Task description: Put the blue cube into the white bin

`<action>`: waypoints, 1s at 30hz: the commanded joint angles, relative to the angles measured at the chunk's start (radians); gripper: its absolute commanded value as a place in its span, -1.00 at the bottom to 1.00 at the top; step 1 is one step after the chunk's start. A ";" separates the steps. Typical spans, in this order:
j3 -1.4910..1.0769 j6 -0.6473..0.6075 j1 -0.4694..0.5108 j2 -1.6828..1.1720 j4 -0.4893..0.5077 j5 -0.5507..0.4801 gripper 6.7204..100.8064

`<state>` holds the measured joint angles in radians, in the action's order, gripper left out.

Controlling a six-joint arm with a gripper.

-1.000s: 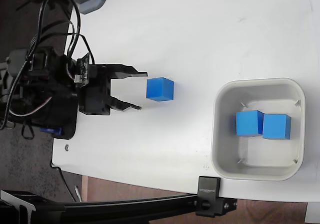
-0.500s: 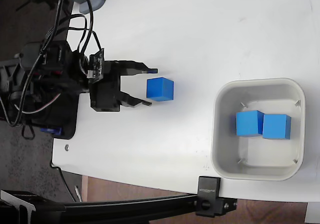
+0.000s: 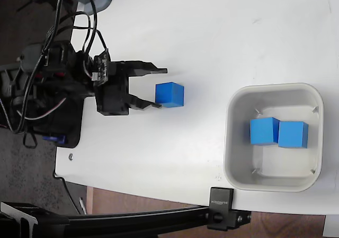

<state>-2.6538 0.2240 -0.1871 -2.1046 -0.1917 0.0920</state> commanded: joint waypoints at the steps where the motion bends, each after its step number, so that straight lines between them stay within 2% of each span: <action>1: 0.006 0.003 -0.006 -0.006 0.043 0.012 0.97; 30: -0.067 0.032 -0.005 0.091 0.202 0.003 0.97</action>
<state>-2.7382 0.2546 -0.1871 -2.0110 -0.0230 0.0920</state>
